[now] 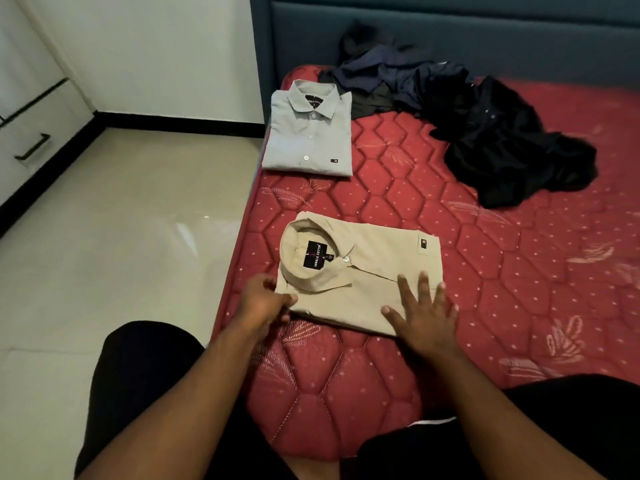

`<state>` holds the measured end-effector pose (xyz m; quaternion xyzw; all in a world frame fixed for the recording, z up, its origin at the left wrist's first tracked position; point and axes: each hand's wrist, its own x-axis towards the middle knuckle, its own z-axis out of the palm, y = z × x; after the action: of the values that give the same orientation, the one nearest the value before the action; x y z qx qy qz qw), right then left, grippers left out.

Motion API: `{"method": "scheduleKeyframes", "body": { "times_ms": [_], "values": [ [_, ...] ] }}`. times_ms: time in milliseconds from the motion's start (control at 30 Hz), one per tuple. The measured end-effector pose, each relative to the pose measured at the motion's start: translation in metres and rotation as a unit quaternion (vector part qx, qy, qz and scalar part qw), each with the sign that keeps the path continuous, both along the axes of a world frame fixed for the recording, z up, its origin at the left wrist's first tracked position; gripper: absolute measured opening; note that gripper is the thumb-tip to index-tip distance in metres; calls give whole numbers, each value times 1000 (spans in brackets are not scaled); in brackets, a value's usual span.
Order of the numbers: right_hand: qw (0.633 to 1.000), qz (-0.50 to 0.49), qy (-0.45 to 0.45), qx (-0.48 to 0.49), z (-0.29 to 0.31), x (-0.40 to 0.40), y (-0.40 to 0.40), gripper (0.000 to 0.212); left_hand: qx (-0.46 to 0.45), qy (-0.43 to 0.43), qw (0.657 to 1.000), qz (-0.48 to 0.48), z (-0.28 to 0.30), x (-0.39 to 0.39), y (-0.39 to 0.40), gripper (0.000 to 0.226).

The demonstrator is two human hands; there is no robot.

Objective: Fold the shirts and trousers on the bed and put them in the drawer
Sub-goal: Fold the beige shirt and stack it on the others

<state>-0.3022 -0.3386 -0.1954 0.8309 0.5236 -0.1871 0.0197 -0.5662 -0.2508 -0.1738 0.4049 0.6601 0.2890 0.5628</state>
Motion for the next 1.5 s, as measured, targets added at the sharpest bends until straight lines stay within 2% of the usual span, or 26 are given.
{"method": "scheduleKeyframes", "body": {
  "times_ms": [33,133,200,267,333,400,433,500,600,667,700,733,800,833,900,933,1000,1033,1100,1133,1167,1233,1400,1500],
  "values": [
    [1000,-1,7,-6,-2,-8,-7,76,26,-3,1000,0,4,0,10,34],
    [998,-28,60,-17,3,-58,-20,78,190,86,977,-33,18,-9,51,35],
    [993,-20,89,-80,19,-89,-25,80,228,127,965,13,18,-19,71,32],
    [991,-9,114,-65,40,-94,-18,69,187,142,967,102,9,-24,73,26],
    [990,-24,136,17,60,-71,5,57,77,69,980,170,-3,-17,57,34],
    [990,-16,113,88,66,-36,36,49,-33,-41,983,174,-11,-1,36,36],
    [990,-4,90,107,67,-18,52,47,-60,-57,982,170,-13,8,31,33],
    [992,20,65,107,63,14,80,48,-59,-48,981,178,-18,24,32,25],
    [994,31,104,22,60,42,101,50,42,13,978,203,-13,39,48,6],
    [979,-18,202,-32,56,50,103,43,116,39,974,193,-4,38,68,10],
    [960,-43,267,-76,53,46,97,37,135,39,974,180,1,35,76,9],
    [940,-57,311,-125,46,44,92,33,130,34,977,164,6,31,84,11],
    [921,-56,332,-195,42,36,83,31,54,-20,990,128,9,24,99,16],
    [920,-67,344,-175,41,31,82,27,7,-64,992,107,6,19,103,17],
    [911,-140,385,-52,43,22,85,21,-69,-114,989,59,3,12,101,14],
    [900,-176,400,6,42,18,90,26,-95,-118,988,40,2,7,100,16],
    [872,-213,438,52,47,10,101,30,-111,-122,986,19,-3,3,97,21],
    [859,-220,459,53,50,6,105,30,-93,-124,988,18,-5,4,96,20],
    [858,-204,471,28,52,4,115,29,-28,-129,991,26,-5,9,93,22],
    [858,-192,477,24,54,3,117,22,-3,-139,990,31,-3,13,89,25],
    [855,-176,487,31,58,1,126,12,22,-150,988,37,-2,16,93,28],
    [850,-165,495,75,59,-1,134,16,56,-164,984,43,5,21,98,31],
    [803,-146,543,196,82,4,196,25,137,-194,970,49,53,30,189,23],
    [760,-135,587,244,105,8,263,23,164,-208,964,35,94,37,272,15]
  ]
}}
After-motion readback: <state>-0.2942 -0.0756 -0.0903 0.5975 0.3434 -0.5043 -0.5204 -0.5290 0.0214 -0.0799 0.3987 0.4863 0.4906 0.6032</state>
